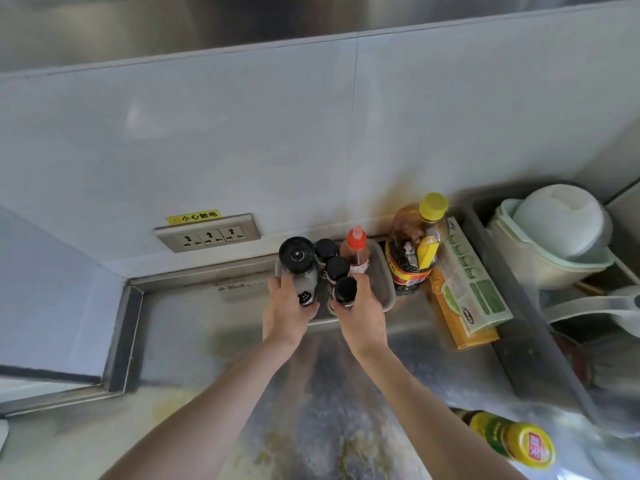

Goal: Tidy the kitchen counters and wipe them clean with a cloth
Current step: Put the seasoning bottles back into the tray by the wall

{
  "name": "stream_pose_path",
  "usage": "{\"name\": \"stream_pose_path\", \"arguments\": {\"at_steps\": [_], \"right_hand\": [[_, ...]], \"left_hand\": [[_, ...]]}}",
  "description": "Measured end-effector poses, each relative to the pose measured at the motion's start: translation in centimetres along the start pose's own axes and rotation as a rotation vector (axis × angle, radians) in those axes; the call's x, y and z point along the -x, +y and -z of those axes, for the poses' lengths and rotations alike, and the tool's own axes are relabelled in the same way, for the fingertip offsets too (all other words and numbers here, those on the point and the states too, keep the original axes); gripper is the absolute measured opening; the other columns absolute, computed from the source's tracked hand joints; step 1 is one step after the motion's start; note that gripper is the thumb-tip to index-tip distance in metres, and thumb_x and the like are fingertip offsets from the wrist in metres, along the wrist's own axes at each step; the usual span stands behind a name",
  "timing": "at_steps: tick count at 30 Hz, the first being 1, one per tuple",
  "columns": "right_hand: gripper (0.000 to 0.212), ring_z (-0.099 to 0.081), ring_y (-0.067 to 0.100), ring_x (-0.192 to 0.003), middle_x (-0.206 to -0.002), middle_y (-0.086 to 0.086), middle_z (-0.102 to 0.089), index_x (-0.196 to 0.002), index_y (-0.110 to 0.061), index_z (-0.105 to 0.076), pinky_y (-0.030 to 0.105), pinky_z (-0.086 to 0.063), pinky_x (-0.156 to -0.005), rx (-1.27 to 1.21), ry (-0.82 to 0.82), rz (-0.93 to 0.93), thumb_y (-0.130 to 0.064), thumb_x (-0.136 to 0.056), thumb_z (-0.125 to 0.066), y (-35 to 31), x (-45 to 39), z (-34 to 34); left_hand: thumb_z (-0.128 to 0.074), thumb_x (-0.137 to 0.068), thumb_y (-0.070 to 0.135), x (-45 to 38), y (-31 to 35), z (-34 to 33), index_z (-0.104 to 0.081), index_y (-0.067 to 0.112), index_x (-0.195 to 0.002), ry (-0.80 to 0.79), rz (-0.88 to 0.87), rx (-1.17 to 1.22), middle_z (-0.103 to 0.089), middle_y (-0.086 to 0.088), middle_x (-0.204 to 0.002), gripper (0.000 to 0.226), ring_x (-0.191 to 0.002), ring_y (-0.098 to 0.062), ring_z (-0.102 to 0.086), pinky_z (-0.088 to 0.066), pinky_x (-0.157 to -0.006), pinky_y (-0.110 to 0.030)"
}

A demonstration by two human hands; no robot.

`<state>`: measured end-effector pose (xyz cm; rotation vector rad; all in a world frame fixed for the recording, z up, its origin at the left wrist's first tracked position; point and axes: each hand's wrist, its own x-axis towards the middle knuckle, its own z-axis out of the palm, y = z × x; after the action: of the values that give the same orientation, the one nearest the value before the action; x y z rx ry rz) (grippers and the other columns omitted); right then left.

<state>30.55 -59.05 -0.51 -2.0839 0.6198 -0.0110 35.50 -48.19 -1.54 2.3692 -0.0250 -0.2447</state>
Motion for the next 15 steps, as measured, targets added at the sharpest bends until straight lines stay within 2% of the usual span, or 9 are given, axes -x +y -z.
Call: {"name": "stream_pose_path", "arguments": {"at_steps": [3,8,12,15], "right_hand": [[0.052,-0.062,0.031,-0.101,-0.110,0.009,-0.066,-0.128,-0.018,-0.035,0.048,-0.052,-0.081,0.026,-0.007,0.002,-0.016,-0.085,-0.063,0.3,-0.1,-0.7],[0.057,-0.062,0.033,-0.102,-0.110,0.013,-0.066,-0.130,-0.011,-0.030,0.045,-0.052,-0.082,0.034,-0.006,-0.035,-0.016,-0.084,-0.064,0.6,-0.1,-1.4],[0.063,-0.062,0.038,-0.100,-0.108,0.017,-0.066,-0.134,-0.010,-0.025,0.049,-0.050,-0.086,0.093,-0.046,-0.065,-0.021,-0.084,-0.063,0.3,-0.6,-1.4],[0.081,-0.060,0.039,-0.104,-0.113,0.018,-0.064,-0.143,-0.012,-0.013,0.049,-0.048,-0.089,0.093,-0.112,-0.062,-0.026,-0.082,-0.064,-0.1,-0.3,-0.7]], "left_hand": [[-0.072,-0.072,0.021,0.1,0.2,0.0,-0.039,0.015,-0.118,0.013,-0.006,-0.055,-0.042,-0.009,-0.107,0.057,-0.092,-0.033,-0.056,-0.048,-0.072,-0.040],[-0.073,-0.071,0.028,0.4,-0.2,0.0,-0.039,0.012,-0.118,0.031,0.023,-0.049,-0.042,-0.008,-0.111,0.061,-0.098,-0.031,-0.056,-0.049,-0.070,-0.044],[-0.077,-0.066,0.035,1.0,-0.7,0.6,-0.034,0.011,-0.126,0.017,-0.005,-0.035,-0.041,-0.008,-0.115,0.077,-0.107,-0.027,-0.049,-0.049,-0.080,-0.046],[-0.075,-0.067,0.033,1.7,-1.1,1.5,-0.033,0.011,-0.130,0.011,-0.063,-0.002,-0.040,-0.009,-0.123,0.079,-0.116,-0.024,-0.038,-0.040,-0.089,-0.033]]}}
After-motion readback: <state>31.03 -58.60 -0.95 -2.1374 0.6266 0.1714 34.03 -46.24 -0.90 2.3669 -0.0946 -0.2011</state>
